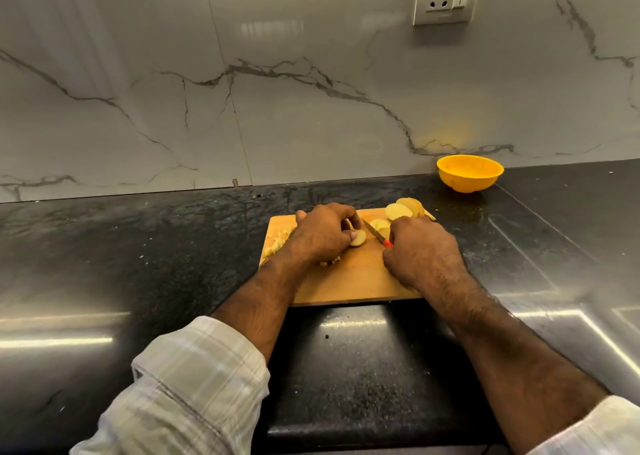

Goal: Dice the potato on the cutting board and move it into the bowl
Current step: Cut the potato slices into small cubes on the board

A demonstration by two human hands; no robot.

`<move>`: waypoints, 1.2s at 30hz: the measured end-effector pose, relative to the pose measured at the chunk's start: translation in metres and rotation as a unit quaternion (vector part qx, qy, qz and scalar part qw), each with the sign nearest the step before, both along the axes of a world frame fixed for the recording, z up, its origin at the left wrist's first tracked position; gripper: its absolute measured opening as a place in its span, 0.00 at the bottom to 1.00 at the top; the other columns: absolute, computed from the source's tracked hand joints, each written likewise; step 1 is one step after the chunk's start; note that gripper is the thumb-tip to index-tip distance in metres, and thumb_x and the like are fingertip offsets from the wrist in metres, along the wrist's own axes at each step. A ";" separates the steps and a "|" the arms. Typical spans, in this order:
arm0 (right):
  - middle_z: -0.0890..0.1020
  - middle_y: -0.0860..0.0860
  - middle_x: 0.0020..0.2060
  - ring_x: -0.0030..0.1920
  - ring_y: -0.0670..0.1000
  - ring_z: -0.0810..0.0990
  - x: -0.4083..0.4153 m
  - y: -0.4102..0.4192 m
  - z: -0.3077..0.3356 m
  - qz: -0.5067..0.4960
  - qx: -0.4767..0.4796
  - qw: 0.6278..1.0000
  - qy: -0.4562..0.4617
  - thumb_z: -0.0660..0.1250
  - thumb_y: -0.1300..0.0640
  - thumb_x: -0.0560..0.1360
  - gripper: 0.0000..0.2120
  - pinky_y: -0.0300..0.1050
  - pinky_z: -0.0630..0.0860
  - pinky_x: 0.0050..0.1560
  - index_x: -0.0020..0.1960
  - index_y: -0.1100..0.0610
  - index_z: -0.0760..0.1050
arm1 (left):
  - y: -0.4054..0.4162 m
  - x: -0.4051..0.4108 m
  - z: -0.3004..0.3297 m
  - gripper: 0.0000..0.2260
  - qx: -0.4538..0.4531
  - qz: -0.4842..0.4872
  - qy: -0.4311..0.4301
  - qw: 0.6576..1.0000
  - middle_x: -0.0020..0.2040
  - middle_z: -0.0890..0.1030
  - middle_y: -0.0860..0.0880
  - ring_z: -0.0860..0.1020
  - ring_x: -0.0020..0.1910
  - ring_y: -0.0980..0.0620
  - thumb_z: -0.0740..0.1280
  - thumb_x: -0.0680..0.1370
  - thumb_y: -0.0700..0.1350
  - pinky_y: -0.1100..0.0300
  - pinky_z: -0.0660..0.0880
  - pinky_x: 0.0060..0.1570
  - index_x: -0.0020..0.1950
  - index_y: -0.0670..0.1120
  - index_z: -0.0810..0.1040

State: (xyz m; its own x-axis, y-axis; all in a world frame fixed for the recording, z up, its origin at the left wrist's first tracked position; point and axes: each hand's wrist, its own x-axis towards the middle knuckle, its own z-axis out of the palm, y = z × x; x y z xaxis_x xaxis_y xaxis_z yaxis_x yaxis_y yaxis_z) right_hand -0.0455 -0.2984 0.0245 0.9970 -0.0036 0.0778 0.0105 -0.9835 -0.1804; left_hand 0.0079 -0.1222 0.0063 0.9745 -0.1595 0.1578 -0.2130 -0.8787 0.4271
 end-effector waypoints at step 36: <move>0.80 0.53 0.61 0.56 0.52 0.79 -0.008 0.010 0.003 0.061 0.031 0.997 0.042 0.68 0.51 0.81 0.20 0.48 0.82 0.55 0.71 0.52 0.75 | 0.012 0.007 0.003 0.09 0.133 -0.067 -0.010 0.989 0.67 0.78 0.59 0.69 0.71 0.52 0.70 0.82 0.56 0.39 0.59 0.70 0.61 0.60 0.84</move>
State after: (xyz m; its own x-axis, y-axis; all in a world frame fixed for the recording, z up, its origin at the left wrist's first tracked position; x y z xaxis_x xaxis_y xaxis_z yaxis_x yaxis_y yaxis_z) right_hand -0.0533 -0.2885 0.0272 0.9933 0.1158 -0.0032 0.1115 -0.9629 -0.2459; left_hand 0.0148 -0.1103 0.0090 0.9393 -0.3246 0.1114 -0.3403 -0.9229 0.1799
